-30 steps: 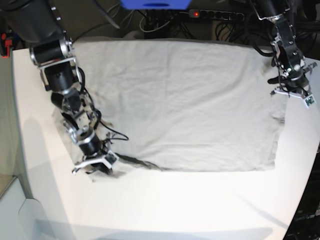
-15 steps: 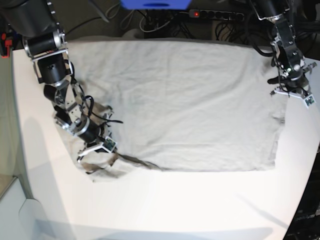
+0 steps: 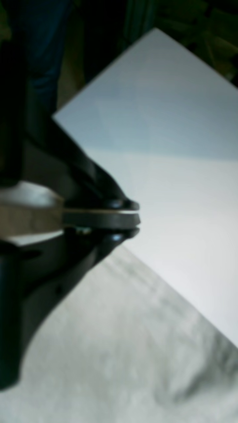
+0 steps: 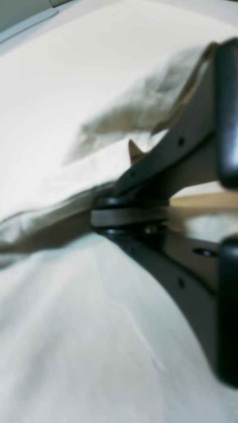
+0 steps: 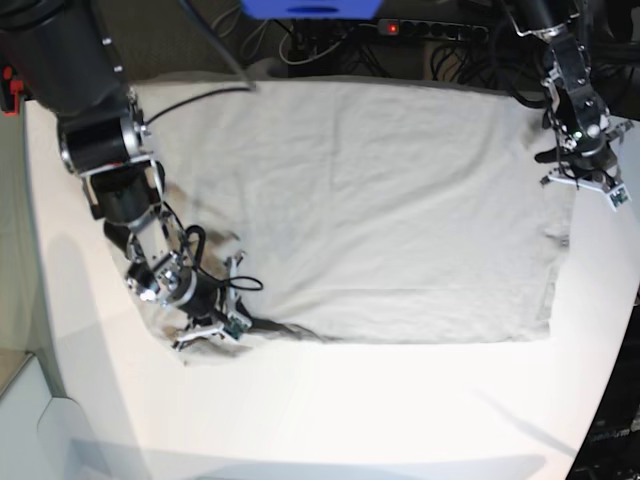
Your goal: Layout the t-shirt on the table in an organized manner, then fold the t-shirt properly
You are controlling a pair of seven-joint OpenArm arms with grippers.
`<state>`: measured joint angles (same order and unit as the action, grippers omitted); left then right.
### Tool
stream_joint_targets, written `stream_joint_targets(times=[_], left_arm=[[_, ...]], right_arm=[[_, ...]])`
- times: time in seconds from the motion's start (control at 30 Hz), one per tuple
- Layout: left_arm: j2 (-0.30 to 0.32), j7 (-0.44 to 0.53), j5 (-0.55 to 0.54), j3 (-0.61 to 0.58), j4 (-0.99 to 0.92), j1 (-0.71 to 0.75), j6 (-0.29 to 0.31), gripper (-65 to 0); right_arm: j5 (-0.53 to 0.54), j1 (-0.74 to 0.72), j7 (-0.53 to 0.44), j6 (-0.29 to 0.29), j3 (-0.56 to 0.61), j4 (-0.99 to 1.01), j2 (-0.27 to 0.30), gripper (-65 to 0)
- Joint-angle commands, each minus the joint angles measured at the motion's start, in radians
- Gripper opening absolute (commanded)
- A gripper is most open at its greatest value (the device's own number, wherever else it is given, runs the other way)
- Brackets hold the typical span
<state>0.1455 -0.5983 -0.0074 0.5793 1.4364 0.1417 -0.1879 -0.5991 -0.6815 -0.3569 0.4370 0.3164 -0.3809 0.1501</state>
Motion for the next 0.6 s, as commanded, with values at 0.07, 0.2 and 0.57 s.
stream_joint_targets(times=[0.07, 0.2, 0.57], left_arm=[[0.012, 0.022, 0.007, 0.003, 0.023, -0.011, -0.008, -63.7], [0.012, 0.022, 0.007, 0.003, 0.023, -0.011, -0.008, -63.7], [0.004, 0.091, 0.007, 0.003, 0.025, 0.029, -0.008, -63.7]], right_arm=[[0.003, -0.079, -0.009, -0.007, -0.003, 0.029, -0.008, -64.4], [0.003, -0.109, -0.012, -0.217, -0.003, 0.024, -0.022, -64.5], [0.003, -0.117, -0.001, -0.574, -0.001, -0.043, -0.031, -64.4]])
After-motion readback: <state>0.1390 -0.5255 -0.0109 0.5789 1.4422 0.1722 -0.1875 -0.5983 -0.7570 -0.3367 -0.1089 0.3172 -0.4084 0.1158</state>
